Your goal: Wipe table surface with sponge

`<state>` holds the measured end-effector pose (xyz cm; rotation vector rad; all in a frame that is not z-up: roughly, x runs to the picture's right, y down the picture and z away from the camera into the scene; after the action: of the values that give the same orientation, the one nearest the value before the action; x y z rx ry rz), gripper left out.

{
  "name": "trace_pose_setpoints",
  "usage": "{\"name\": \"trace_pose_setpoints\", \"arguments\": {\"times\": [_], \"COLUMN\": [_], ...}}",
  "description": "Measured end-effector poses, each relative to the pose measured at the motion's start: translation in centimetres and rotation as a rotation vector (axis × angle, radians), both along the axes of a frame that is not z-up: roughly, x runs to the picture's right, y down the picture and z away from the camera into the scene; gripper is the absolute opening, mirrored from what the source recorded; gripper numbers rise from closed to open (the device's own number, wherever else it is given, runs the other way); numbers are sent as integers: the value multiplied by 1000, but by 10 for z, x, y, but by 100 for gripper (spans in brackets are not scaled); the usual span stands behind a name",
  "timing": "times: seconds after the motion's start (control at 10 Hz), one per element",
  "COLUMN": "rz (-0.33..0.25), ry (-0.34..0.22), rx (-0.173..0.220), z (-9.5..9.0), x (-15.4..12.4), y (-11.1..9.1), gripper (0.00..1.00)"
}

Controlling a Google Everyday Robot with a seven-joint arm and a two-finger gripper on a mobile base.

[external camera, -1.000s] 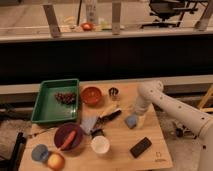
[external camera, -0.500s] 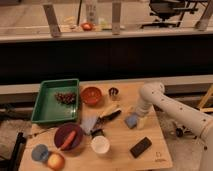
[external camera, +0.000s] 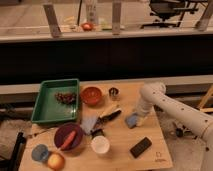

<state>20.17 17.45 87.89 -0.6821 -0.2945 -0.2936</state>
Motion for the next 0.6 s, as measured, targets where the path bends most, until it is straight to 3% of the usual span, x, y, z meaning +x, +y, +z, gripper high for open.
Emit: {"name": "trace_pose_setpoints", "arguments": {"times": [0.4,0.6], "rz": [1,19], "ry": [11,41], "rx": [12,16], "z": [-2,1], "x": [6,23], "y": [1,0], "gripper": [0,0]}}
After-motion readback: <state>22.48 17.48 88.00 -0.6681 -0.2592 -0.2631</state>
